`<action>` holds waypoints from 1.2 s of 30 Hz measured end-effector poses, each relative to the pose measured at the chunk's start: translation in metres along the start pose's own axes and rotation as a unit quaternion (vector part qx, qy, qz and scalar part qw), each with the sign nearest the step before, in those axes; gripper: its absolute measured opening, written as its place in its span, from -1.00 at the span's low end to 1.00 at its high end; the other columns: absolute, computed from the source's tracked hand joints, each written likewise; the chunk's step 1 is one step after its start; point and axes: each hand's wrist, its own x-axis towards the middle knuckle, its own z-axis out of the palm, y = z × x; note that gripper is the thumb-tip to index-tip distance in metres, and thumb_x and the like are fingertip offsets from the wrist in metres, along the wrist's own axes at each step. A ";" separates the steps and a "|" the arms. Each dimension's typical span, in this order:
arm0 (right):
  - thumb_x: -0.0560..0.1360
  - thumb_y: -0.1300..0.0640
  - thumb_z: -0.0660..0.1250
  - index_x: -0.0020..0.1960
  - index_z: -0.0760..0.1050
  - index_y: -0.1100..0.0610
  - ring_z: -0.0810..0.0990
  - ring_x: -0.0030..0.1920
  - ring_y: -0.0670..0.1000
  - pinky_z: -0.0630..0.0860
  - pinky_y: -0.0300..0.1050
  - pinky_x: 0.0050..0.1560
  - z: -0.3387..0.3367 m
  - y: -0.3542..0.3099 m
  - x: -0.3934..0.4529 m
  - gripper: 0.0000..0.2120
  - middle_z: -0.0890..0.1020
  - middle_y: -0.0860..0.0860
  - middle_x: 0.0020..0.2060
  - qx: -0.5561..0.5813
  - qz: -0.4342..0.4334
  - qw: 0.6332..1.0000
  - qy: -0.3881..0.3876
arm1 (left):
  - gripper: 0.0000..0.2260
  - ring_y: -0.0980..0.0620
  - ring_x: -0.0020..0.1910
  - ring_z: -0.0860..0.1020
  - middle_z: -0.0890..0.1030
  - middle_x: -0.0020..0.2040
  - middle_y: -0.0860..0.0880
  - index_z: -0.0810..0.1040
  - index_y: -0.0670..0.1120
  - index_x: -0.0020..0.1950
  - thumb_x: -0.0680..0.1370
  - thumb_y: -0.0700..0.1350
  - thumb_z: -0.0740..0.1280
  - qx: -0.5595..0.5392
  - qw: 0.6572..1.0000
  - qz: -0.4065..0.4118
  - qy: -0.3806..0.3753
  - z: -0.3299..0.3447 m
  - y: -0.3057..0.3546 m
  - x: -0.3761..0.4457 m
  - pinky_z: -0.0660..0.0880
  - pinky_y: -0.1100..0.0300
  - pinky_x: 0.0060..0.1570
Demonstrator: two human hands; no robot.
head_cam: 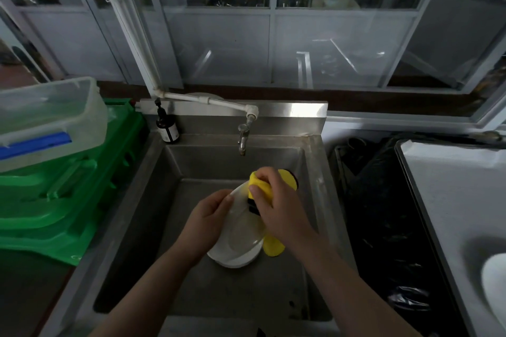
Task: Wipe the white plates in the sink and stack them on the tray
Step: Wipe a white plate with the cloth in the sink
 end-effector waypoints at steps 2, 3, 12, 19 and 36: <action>0.62 -0.05 0.24 0.17 0.38 -0.16 0.50 0.02 -0.32 0.43 -0.44 -0.08 -0.001 0.001 0.002 -0.86 0.52 -0.27 0.01 0.004 0.012 1.000 -0.001 | -0.78 0.08 -0.06 0.65 0.69 -0.05 0.08 0.64 0.10 0.07 0.69 -0.08 0.19 0.011 1.000 -0.001 0.003 -0.001 0.003 0.000 0.59 -0.04 0.09; 0.62 -0.05 0.24 0.15 0.37 -0.19 0.48 0.02 -0.37 0.40 -0.49 -0.10 -0.002 0.002 0.003 -0.87 0.52 -0.28 0.00 0.012 0.024 1.000 0.004 | -0.77 0.11 -0.07 0.65 0.69 -0.05 0.11 0.63 0.12 0.08 0.69 -0.07 0.19 0.013 1.000 -0.004 0.004 -0.002 0.004 -0.001 0.59 -0.03 0.09; 0.59 0.04 0.29 0.06 0.50 -0.03 0.54 -0.04 -0.17 0.42 -0.30 -0.17 -0.014 0.027 0.014 -0.93 0.57 -0.14 -0.08 0.111 0.185 0.973 0.077 | -0.75 0.00 0.06 0.67 0.72 0.05 0.01 0.64 0.02 0.18 0.69 -0.10 0.17 -0.088 0.995 -0.030 0.028 -0.010 0.000 -0.008 0.60 -0.02 0.12; 0.56 0.00 0.33 0.00 0.54 -0.05 0.61 -0.01 0.03 0.57 -0.02 -0.01 -0.015 0.055 0.017 -0.95 0.63 0.03 0.01 0.188 0.345 0.916 0.082 | -0.72 -0.12 0.07 0.67 0.71 0.08 -0.10 0.62 -0.04 0.23 0.70 -0.08 0.13 -0.168 0.984 -0.032 0.046 -0.018 0.002 -0.004 0.59 -0.12 0.11; 0.54 0.15 0.31 -0.02 0.61 0.22 0.68 -0.14 0.23 0.63 0.16 -0.08 0.006 0.076 -0.021 -0.84 0.68 0.26 -0.18 0.254 0.490 0.830 0.080 | -0.71 -0.21 0.15 0.63 0.69 0.11 -0.14 0.65 -0.03 0.19 0.71 -0.06 0.13 -0.252 0.962 -0.071 0.078 0.006 -0.014 0.001 0.56 -0.18 0.14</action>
